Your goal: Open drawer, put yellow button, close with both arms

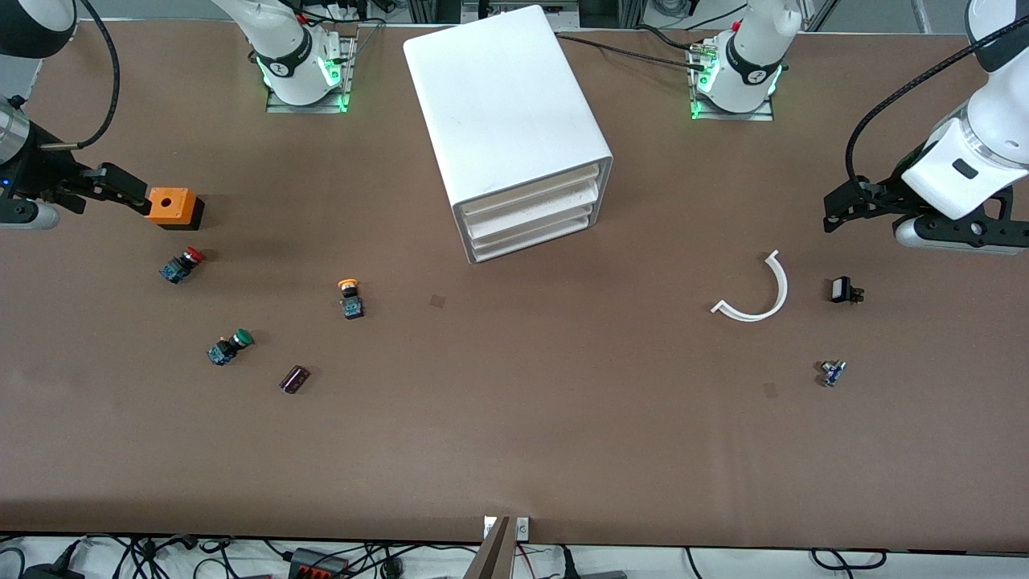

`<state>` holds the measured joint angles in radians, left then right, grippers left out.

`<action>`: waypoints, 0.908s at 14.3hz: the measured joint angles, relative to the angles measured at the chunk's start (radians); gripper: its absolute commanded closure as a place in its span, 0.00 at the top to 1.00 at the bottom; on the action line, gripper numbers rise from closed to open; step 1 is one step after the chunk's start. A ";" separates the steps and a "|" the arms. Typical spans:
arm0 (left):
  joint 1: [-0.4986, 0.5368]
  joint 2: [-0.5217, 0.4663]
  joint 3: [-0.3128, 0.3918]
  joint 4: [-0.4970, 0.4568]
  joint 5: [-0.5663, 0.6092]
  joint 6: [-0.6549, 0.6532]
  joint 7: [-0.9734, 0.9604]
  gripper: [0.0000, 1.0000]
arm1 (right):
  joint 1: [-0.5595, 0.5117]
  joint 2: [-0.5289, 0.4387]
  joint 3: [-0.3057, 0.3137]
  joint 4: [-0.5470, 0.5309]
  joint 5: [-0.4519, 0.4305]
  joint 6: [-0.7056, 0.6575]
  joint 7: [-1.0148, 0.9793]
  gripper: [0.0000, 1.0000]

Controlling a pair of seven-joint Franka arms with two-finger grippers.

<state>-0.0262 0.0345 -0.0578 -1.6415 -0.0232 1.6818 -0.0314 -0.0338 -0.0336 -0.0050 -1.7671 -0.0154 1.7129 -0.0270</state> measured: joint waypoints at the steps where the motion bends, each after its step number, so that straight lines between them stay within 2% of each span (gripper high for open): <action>1: 0.000 0.000 0.000 0.000 0.000 0.000 0.000 1.00 | 0.000 0.000 0.000 0.000 0.000 0.000 0.000 1.00; 9: 0.000 0.000 0.000 0.008 0.000 -0.015 0.000 1.00 | 0.000 0.002 0.000 0.000 0.000 -0.011 0.000 1.00; 13: -0.007 0.000 0.000 0.022 0.000 -0.064 0.000 1.00 | 0.000 0.003 0.000 -0.001 0.000 -0.015 -0.001 1.00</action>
<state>-0.0331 0.0345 -0.0581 -1.6199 -0.0232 1.6178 -0.0315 -0.0337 -0.0307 -0.0049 -1.7676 -0.0154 1.6976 -0.0278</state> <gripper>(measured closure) 0.000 0.000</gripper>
